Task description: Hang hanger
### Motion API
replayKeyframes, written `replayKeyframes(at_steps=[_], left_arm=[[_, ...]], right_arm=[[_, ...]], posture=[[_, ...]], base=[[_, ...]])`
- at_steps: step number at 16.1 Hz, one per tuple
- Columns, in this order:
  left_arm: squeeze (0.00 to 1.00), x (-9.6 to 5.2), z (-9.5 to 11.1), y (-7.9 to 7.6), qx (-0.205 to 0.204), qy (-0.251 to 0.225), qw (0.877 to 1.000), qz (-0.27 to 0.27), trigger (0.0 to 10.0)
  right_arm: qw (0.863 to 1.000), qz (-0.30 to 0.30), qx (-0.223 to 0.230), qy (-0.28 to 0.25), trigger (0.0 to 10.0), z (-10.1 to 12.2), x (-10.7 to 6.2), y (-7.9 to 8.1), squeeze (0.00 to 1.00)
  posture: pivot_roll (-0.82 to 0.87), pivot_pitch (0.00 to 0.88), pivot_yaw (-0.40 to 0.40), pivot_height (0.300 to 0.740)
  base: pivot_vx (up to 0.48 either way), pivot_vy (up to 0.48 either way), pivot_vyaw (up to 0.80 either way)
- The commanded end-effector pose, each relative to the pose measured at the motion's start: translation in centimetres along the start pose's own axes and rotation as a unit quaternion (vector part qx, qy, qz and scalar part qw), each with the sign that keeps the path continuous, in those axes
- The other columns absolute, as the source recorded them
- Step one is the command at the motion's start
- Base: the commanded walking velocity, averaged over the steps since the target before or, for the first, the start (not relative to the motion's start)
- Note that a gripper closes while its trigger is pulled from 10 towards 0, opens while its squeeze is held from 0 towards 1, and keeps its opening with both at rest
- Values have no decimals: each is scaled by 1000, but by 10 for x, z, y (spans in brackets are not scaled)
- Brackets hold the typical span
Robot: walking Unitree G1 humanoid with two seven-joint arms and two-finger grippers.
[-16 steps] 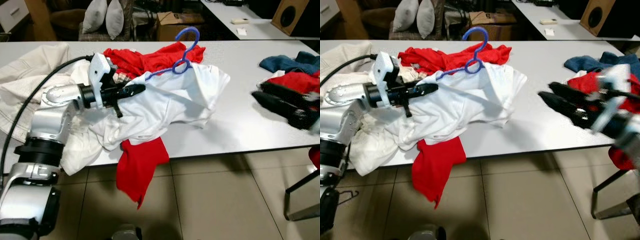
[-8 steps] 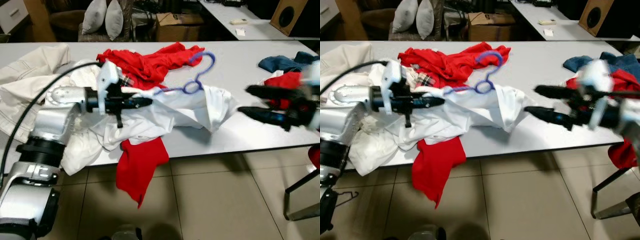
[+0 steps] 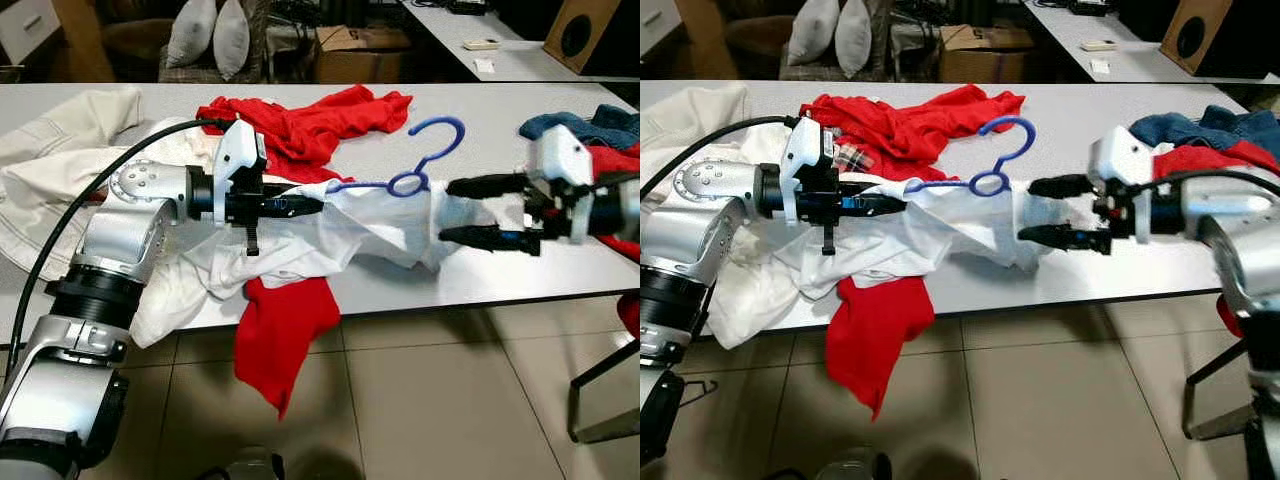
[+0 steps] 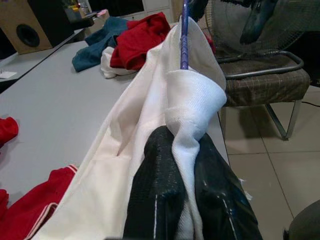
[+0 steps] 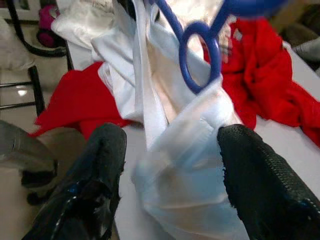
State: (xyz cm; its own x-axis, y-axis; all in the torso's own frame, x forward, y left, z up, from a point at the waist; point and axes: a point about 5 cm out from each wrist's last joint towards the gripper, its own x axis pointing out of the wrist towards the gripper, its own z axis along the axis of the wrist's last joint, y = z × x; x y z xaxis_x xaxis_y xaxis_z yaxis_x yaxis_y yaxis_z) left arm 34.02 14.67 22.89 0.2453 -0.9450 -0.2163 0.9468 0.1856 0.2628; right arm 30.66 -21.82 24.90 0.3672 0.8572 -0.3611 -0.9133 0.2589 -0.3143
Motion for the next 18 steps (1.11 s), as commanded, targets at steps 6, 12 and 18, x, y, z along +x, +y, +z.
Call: replayKeyframes(at_steps=[6,12,18], left_arm=[[0,8,22,-2,44,-11,998,-35,0],[0,7,14,3,42,7,999,-21,0],[0,6,6,5,35,14,999,-11,0]], right_arm=[[1000,18,-1,0,0,3,11,-9,0],[999,25,-39,6,10000,11,5,-10,0],[999,47,-18,8,10000,23,-25,-8,1000]], posture=[[53,0,-41,740],[54,0,-41,740],[48,0,-35,740]], base=[[0,0,0],[0,0,0],[0,0,0]])
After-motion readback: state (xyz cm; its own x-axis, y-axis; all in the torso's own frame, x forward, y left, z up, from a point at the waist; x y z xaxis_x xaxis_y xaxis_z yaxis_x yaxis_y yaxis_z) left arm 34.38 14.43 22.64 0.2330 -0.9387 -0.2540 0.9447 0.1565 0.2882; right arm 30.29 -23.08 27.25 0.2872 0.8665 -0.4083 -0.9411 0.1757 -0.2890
